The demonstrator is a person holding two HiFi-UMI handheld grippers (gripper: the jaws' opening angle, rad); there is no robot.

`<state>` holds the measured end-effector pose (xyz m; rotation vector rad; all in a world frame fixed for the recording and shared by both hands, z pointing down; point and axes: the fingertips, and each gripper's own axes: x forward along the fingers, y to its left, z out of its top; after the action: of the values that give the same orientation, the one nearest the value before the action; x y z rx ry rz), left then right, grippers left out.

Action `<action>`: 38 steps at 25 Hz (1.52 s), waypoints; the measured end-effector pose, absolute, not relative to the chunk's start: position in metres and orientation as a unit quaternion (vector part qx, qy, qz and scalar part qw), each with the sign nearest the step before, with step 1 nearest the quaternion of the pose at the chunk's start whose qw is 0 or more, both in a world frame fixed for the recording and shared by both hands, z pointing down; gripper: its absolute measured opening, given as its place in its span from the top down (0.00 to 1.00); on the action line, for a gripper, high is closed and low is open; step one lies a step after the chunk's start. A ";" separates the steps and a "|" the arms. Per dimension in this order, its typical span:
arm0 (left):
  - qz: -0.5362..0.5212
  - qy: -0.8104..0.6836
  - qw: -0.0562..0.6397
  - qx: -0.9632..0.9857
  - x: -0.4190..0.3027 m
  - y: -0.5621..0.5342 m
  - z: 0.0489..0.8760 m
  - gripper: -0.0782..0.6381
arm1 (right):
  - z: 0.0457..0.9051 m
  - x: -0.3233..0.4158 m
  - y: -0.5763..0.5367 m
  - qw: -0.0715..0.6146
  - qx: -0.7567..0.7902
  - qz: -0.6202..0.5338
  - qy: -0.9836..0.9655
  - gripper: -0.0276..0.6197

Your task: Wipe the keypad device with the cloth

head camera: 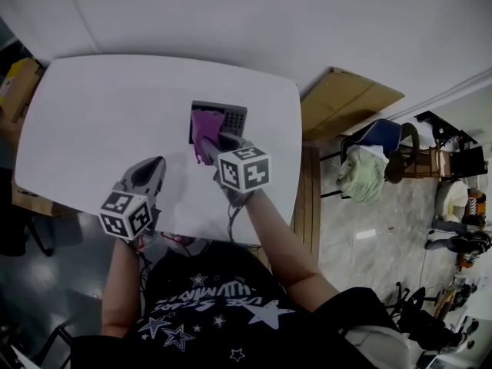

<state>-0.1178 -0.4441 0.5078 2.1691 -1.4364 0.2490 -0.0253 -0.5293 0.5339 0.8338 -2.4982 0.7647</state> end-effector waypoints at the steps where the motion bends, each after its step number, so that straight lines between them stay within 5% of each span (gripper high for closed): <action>1: 0.093 -0.535 0.262 0.798 -0.119 -0.446 0.509 0.88 | 0.537 -0.029 -0.532 0.200 0.293 0.273 -0.894 0.81; 15: 0.117 -0.553 0.275 0.777 -0.119 -0.456 0.527 0.88 | 0.566 -0.044 -0.562 0.206 0.295 0.284 -0.889 0.81; 38: 0.113 -0.540 0.276 0.787 -0.083 -0.459 0.524 0.88 | 0.578 0.037 -0.572 0.201 0.348 0.310 -0.862 0.81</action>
<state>-0.0833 -0.4588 0.5236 2.1159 -1.4502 0.3034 0.0371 -0.5721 0.5776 0.9713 -2.4078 0.8664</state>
